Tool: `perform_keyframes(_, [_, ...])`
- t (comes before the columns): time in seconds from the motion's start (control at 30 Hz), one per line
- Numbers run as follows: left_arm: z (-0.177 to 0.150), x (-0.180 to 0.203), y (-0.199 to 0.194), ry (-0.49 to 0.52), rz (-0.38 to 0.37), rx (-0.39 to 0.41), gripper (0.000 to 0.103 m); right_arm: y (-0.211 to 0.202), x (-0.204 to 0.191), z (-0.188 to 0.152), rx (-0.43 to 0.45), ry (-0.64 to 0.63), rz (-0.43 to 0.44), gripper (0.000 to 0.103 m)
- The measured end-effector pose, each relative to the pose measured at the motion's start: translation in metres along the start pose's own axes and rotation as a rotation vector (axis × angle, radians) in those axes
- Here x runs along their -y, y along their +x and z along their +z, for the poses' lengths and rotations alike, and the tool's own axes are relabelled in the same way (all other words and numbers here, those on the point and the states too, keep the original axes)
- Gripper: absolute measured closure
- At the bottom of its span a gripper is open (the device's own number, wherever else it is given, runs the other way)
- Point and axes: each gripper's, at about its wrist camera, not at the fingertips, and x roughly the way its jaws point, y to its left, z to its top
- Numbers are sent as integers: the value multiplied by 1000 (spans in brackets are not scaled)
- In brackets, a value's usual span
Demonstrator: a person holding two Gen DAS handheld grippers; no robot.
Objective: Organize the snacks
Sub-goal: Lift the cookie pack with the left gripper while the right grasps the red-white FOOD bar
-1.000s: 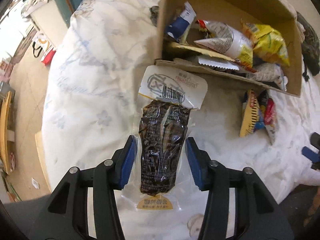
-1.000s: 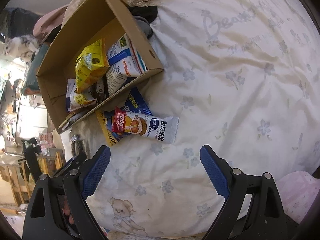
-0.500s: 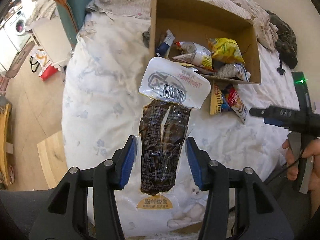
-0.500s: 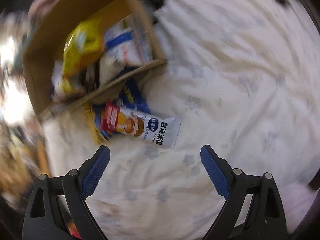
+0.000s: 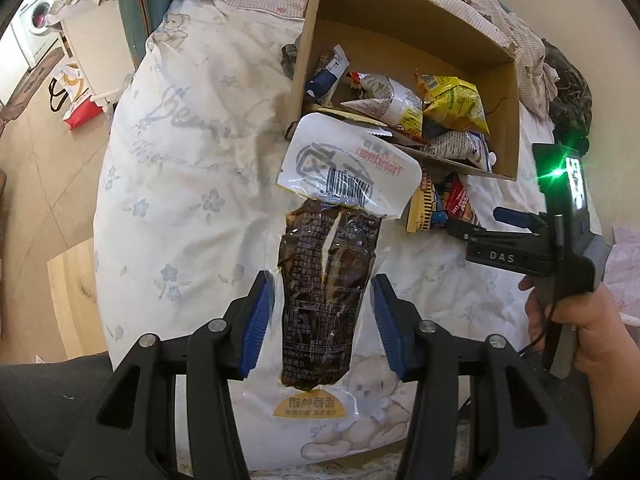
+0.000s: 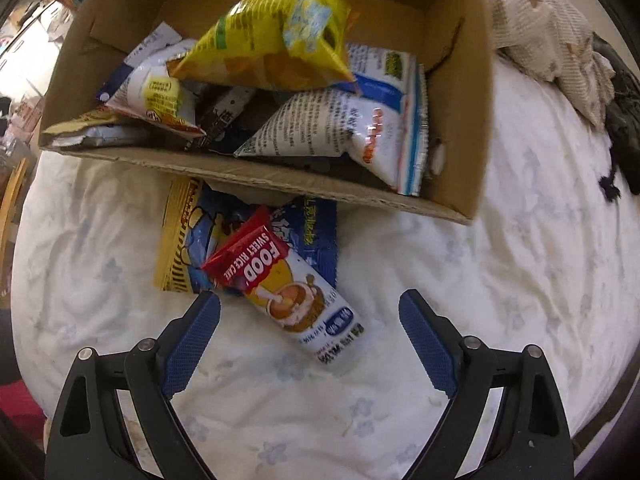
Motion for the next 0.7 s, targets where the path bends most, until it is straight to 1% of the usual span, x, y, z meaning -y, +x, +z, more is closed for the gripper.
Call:
perform_keyframes(0.03, [0, 0, 0, -1, 1, 1, 57, 2, -2, 1, -3, -9, 12, 13])
perform_keyframes(0.07, [0, -1, 0, -3, 2, 3, 57, 5, -4, 2, -12, -22, 25, 21])
perform_keyframes(0.1, [1, -1, -1, -5, 2, 6, 57, 9, -8, 1, -21, -38, 23, 34])
perform_keyframes(0.13, [1, -2, 0, -4, 1, 6, 57, 11, -12, 0, -30, -51, 19, 39])
perform_keyframes(0.17, [1, -1, 0, 2, -1, 5, 57, 14, -15, -2, -43, -68, 16, 48])
perform_keyframes(0.2, [1, 0, 1, 7, 2, 5, 57, 14, -19, -5, -47, -84, 9, 55])
perform_keyframes(0.23, [1, 1, 2, 13, 7, 6, 57, 14, -21, -7, -45, -91, 12, 59])
perform_keyframes(0.27, [1, 2, 2, 17, 11, 6, 57, 12, -23, -10, -44, -97, 23, 66])
perform_keyframes(0.37, [2, 3, 3, 11, 11, 3, 57, 4, -25, -21, -50, -94, 60, 74])
perform_keyframes(0.4, [2, 2, 2, 8, 7, 5, 57, 0, -24, -24, -50, -89, 72, 82])
perform_keyframes(0.43, [2, 3, 0, 9, 6, 11, 57, -6, -22, -27, -43, -83, 83, 87])
perform_keyframes(0.63, [2, 5, -5, 29, 26, 47, 57, -35, -32, -43, 20, -75, 150, 87])
perform_keyframes(0.7, [3, 1, -10, -4, -1, 80, 57, -42, -33, -46, 34, -54, 176, 87])
